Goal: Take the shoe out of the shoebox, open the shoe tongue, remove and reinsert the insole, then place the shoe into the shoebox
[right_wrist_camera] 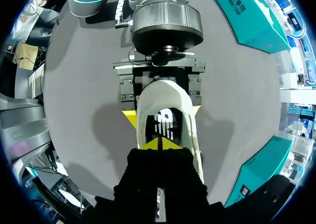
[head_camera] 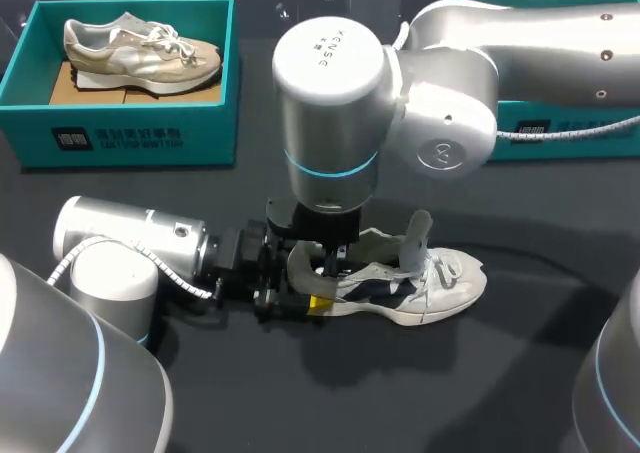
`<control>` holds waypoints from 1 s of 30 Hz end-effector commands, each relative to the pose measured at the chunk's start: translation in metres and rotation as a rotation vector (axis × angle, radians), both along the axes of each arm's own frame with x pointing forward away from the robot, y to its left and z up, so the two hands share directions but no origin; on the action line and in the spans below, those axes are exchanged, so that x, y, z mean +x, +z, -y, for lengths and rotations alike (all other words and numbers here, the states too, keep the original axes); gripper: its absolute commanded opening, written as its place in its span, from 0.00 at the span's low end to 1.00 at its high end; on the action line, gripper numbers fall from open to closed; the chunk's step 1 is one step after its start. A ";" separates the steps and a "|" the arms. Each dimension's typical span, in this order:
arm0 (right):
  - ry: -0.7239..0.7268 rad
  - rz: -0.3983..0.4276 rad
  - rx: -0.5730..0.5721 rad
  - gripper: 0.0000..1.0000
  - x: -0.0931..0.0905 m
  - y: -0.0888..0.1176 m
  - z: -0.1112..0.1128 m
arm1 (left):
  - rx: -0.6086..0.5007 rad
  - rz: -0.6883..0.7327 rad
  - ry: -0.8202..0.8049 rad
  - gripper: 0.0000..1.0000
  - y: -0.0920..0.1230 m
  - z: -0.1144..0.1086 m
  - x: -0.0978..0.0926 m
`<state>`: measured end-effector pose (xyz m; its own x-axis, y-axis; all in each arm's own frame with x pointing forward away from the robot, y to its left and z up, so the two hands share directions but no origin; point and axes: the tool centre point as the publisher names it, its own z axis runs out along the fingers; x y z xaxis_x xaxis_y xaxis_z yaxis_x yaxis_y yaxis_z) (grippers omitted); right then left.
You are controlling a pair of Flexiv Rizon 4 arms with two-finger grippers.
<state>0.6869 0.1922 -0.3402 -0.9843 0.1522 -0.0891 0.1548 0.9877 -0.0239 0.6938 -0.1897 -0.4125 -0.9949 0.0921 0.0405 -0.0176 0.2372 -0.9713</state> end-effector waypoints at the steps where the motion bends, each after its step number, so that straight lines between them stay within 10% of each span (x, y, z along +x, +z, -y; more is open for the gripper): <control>1: -0.006 0.006 0.014 0.00 0.002 -0.013 0.006 | 0.000 0.000 0.000 0.00 -0.002 0.000 -0.001; 26: -0.071 0.010 0.032 0.00 0.023 -0.042 0.042 | 0.000 0.000 0.000 0.00 -0.002 0.000 -0.001; 30: -0.081 -0.008 0.031 0.24 0.027 -0.048 0.045 | 0.000 0.000 0.000 0.00 -0.002 0.000 -0.001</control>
<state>0.7087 0.1458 -0.3809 -0.9685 0.2338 -0.0861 0.2341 0.9722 0.0059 0.6938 -0.1896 -0.4126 -0.9949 0.0920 0.0406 -0.0177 0.2372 -0.9713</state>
